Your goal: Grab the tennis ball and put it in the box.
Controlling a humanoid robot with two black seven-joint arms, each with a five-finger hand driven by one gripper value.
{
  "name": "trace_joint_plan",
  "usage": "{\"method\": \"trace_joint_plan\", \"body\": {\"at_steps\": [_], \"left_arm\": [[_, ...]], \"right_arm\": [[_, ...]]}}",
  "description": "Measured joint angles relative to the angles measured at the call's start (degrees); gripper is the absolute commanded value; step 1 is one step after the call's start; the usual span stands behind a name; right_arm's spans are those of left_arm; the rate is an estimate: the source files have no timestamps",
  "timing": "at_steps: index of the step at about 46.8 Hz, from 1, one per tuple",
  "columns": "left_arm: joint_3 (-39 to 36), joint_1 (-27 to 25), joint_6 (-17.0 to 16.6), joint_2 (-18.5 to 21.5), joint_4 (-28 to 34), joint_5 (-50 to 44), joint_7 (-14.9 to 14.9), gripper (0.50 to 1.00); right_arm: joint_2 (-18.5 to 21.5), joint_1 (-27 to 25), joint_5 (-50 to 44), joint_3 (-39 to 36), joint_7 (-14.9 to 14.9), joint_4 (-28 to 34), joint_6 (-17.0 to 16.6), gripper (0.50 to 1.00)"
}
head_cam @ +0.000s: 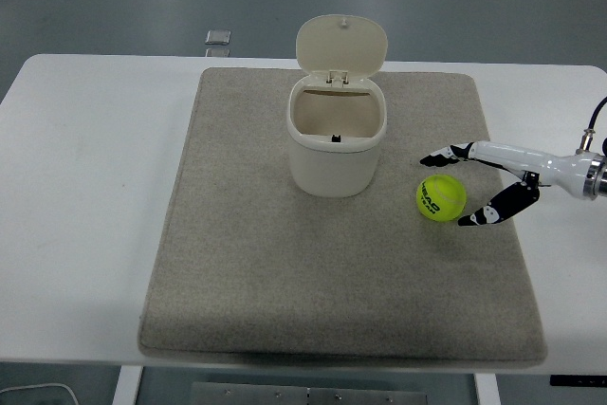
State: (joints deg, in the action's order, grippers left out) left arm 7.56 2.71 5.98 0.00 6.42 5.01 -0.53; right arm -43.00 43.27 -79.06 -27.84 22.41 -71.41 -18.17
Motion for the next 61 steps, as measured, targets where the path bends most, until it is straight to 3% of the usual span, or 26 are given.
{"method": "trace_joint_plan", "body": {"at_steps": [27, 41, 47, 52, 58, 61], "left_arm": [[0.0, 0.0, 0.0, 0.0, 0.0, 0.0, 0.0, 0.992], [0.0, 0.0, 0.0, 0.0, 0.0, 0.0, 0.0, 0.992], [0.0, 0.0, 0.0, 0.0, 0.0, 0.0, 0.0, 0.992], [0.0, 0.0, 0.0, 0.0, 0.0, 0.0, 0.0, 0.992], [0.0, 0.0, 0.0, 0.0, 0.0, 0.0, 0.0, 0.992], [0.0, 0.0, 0.0, 0.0, 0.0, 0.0, 0.0, 0.992]], "right_arm": [[1.3, -0.5, -0.9, 0.5, 0.0, 0.9, 2.3, 0.864], [2.8, -0.6, -1.0, 0.8, 0.0, 2.2, 2.3, 0.768], [2.8, -0.6, -1.4, 0.9, 0.1, 2.3, 2.2, 0.752], [2.8, -0.6, -1.4, 0.9, 0.1, 2.5, 2.2, 0.666], [2.8, -0.5, -1.4, 0.6, 0.5, 2.6, 2.0, 0.500], [2.6, -0.3, -1.4, 0.1, 1.5, 2.5, 1.7, 0.500]]}}
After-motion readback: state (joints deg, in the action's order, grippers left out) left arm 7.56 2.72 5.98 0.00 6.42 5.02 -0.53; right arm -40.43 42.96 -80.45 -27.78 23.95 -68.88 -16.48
